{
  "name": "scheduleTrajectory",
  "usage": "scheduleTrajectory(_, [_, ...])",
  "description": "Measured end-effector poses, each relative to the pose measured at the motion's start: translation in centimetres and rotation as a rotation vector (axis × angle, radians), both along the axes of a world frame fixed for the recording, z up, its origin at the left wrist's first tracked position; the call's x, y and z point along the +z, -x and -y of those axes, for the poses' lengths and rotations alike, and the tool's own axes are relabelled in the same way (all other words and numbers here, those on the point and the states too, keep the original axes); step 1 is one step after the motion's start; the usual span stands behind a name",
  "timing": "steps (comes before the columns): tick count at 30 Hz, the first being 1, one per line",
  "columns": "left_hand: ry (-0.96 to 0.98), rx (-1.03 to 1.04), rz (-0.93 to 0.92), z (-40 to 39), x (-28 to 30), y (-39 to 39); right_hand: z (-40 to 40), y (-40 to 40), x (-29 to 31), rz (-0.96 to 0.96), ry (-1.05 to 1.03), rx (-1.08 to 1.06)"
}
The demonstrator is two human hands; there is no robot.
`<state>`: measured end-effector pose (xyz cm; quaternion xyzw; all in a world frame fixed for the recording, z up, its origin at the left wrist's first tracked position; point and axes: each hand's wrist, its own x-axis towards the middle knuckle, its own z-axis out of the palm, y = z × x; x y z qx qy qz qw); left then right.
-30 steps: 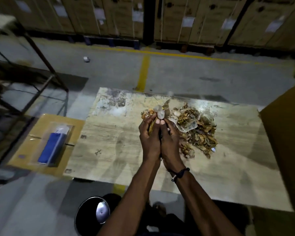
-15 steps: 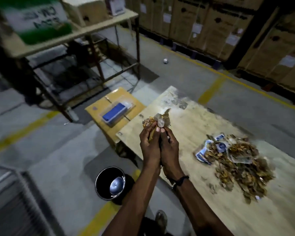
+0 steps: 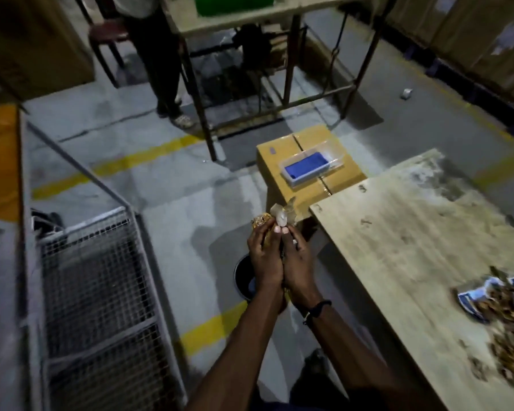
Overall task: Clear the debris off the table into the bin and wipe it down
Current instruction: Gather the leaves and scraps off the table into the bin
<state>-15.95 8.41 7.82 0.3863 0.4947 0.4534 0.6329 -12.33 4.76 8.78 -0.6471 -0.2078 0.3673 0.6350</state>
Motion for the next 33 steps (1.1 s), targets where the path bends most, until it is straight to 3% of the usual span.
scheduleTrajectory(8, [0.091,-0.02,-0.172,-3.9,-10.5,4.4,-4.2,4.0,-8.0,-0.007,0.196,0.016])
scheduleTrajectory(16, [0.315,0.035,-0.182,-6.1,-26.4,3.3,-6.8,2.6,-26.1,0.007,0.368,0.048])
scheduleTrajectory(21, [0.373,0.076,-0.184,-6.9,-39.6,2.0,-8.2,1.3,-38.9,-0.069,0.443,0.064])
scheduleTrajectory(26, [0.414,0.064,-0.293,-6.8,-56.6,1.5,-8.6,0.1,-51.2,-0.083,0.517,0.135])
scheduleTrajectory(30, [0.465,0.059,-0.297,-7.3,-60.6,1.7,-7.9,-0.9,-61.2,-0.038,0.574,0.213])
scheduleTrajectory(33, [0.473,0.01,-0.338,-8.2,-62.8,1.9,-9.2,-1.8,-62.0,0.01,0.573,0.301])
